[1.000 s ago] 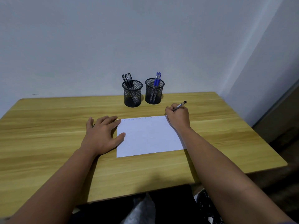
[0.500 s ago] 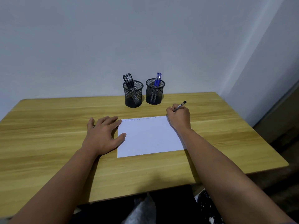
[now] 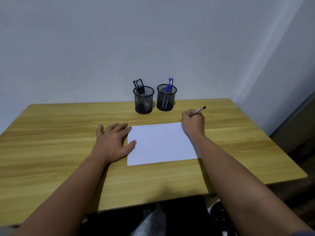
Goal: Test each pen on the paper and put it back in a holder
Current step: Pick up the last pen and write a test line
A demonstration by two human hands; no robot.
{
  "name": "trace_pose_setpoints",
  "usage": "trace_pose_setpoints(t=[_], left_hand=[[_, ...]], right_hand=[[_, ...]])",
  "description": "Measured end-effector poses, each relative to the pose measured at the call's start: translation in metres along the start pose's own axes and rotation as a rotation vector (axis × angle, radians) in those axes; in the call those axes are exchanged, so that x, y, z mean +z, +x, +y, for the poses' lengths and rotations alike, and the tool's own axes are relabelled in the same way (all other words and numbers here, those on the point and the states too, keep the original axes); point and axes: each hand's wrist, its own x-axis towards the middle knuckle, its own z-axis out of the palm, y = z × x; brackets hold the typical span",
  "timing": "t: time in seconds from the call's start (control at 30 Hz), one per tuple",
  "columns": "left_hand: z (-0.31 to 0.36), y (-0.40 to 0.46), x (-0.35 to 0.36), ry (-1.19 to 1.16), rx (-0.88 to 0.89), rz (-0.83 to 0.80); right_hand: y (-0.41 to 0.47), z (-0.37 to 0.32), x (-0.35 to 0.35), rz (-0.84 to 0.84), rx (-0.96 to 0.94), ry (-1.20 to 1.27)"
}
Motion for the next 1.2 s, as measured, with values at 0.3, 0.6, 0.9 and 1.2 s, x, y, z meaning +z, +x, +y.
trace_pose_setpoints(t=[0.3, 0.6, 0.9, 1.2], left_hand=[[-0.033, -0.020, -0.022, -0.021, -0.172, 0.178], [-0.048, -0.026, -0.030, -0.011, -0.269, 0.167], [-0.025, -0.033, -0.046, -0.338, -0.233, 0.226], [0.002, -0.026, -0.062, -0.525, -0.137, 0.249]], right_hand=[[-0.029, -0.035, 0.001, -0.118, -0.167, 0.198], [-0.076, -0.065, 0.041, -0.315, 0.077, 0.338], [-0.104, -0.069, 0.041, -0.534, 0.090, 0.369], [-0.104, -0.080, 0.036, -0.603, 0.058, 0.415]])
